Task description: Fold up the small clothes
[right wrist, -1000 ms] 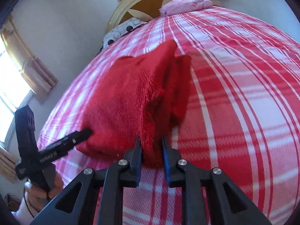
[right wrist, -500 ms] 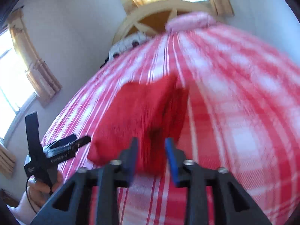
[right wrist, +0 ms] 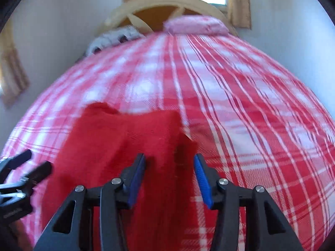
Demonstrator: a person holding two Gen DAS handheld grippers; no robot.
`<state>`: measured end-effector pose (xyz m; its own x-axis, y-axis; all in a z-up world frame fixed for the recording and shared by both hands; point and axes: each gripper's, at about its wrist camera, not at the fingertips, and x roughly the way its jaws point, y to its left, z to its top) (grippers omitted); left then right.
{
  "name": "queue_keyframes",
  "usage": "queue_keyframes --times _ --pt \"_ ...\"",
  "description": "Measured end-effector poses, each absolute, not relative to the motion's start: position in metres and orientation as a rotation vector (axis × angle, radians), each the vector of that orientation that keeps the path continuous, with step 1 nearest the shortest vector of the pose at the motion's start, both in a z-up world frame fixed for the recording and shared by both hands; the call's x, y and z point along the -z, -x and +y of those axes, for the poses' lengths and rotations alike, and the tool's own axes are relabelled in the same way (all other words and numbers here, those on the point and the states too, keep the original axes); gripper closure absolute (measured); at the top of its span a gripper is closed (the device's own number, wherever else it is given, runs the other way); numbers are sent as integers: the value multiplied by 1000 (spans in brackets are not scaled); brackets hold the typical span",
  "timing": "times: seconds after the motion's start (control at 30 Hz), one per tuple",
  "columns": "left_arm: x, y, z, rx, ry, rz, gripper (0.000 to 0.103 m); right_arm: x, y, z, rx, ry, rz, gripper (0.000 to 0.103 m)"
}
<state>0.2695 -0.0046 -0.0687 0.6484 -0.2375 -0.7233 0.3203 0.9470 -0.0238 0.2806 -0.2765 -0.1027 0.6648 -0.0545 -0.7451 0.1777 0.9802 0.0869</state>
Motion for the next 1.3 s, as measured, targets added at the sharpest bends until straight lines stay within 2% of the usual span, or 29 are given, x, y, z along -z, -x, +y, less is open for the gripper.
queue_keyframes --times 0.13,0.23,0.33,0.53,0.73,0.93,1.07,1.3 --pt "89 -285 -20 301 -138 858 16 121 -283 -297 117 -268 838 51" --pt "95 -285 -26 287 -165 830 13 127 -284 -305 136 -314 839 38" --pt "96 -284 -27 262 -180 816 8 128 -281 -310 110 -366 834 37" --pt "88 -280 -9 313 -154 852 8 121 -237 -341 26 -576 723 37" --pt "86 -285 27 328 31 894 2 119 -191 -353 30 -656 655 36" --pt "91 -299 17 339 125 955 2 102 -214 -331 -50 -615 671 35" --pt "103 -301 -7 342 30 988 1 121 -240 -317 -54 -598 759 35" --pt "112 -306 -5 337 87 999 0 138 -246 -315 -101 -626 784 30"
